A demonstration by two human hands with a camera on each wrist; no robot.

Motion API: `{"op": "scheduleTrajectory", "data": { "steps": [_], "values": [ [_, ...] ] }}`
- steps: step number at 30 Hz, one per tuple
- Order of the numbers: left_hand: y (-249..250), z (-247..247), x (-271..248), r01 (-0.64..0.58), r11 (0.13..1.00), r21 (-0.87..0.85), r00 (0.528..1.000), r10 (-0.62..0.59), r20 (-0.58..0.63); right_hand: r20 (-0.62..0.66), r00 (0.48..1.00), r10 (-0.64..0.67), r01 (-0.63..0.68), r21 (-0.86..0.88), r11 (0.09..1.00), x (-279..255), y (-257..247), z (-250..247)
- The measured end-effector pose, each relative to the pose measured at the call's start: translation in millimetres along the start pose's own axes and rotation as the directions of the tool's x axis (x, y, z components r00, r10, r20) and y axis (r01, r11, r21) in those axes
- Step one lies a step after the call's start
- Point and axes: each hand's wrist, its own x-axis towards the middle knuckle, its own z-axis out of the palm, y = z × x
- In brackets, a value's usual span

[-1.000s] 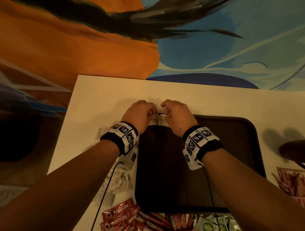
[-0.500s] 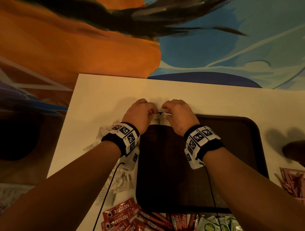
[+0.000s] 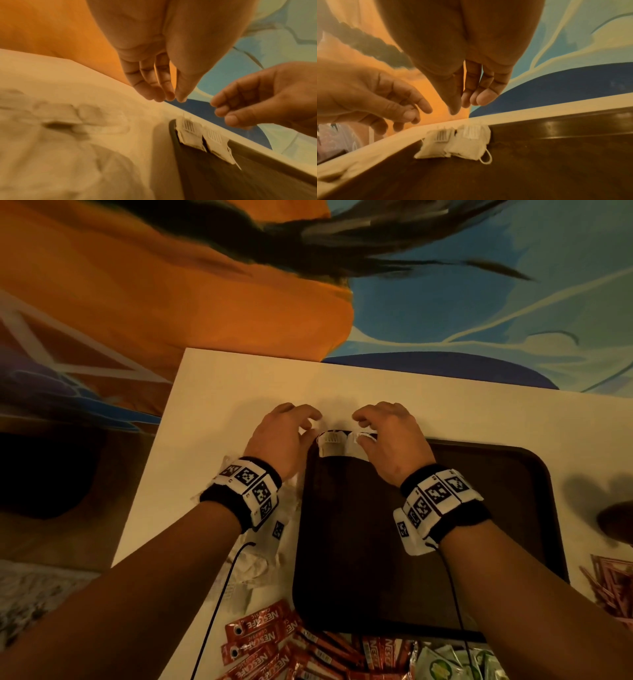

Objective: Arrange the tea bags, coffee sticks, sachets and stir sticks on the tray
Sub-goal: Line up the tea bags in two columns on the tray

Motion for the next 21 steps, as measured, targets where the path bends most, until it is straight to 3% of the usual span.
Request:
{"op": "scheduleTrajectory", "data": {
  "steps": [4, 9, 16, 21],
  "values": [
    [-19.6, -35.0, -25.4, 0.072, 0.997, 0.014, 0.997, -0.072, -0.033, 0.026, 1.000, -0.006, 0.003, 0.106, 0.994, -15.7, -19.5, -5.9],
    [-51.3, -70.1, -70.5, 0.195, 0.978, 0.072, 0.981, -0.195, 0.000, 0.174, 0.982, -0.068, 0.032, 0.203, 0.979, -33.5, -61.9, 8.9],
    [-86.2, -65.0, -120.7, 0.278, 0.942, 0.190, 0.941, -0.307, 0.145, 0.378, 0.923, -0.079, 0.057, 0.067, 0.996, -44.3, -113.5, 58.3],
    [-91.7, -53.3, -137.5, 0.277, 0.948, 0.158, 0.954, -0.291, 0.070, 0.374, 0.925, -0.067, 0.091, -0.046, 0.995, -39.3, -131.6, 76.4]
  ]
}}
